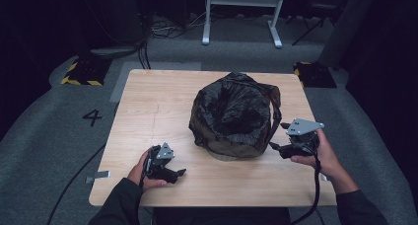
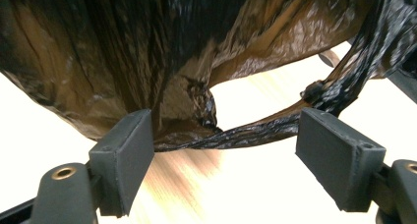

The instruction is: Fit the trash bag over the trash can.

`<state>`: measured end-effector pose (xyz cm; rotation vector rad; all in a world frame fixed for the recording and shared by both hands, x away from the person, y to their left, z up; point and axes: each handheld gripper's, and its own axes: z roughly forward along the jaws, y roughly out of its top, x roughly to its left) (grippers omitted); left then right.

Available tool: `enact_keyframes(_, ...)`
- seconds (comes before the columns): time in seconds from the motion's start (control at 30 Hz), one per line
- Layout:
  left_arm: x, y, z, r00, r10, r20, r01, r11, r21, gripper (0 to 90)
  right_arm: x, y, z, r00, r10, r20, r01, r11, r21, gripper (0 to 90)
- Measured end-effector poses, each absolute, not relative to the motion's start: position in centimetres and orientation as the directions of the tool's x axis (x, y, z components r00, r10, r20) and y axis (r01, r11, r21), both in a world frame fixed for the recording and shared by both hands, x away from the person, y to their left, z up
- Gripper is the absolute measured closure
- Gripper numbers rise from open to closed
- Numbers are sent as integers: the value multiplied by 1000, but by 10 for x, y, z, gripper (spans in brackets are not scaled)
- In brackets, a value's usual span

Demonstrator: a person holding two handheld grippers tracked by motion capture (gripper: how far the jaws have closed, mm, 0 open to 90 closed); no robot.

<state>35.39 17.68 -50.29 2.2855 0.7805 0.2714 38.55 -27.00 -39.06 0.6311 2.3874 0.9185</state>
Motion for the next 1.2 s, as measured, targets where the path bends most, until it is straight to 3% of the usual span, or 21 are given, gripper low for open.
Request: enact_keyframes(1.2, 354, 177, -503, 797, 604, -25, 458, -576, 677, 130, 387, -289, -441, -752, 612, -245, 331, 673, 662, 225)
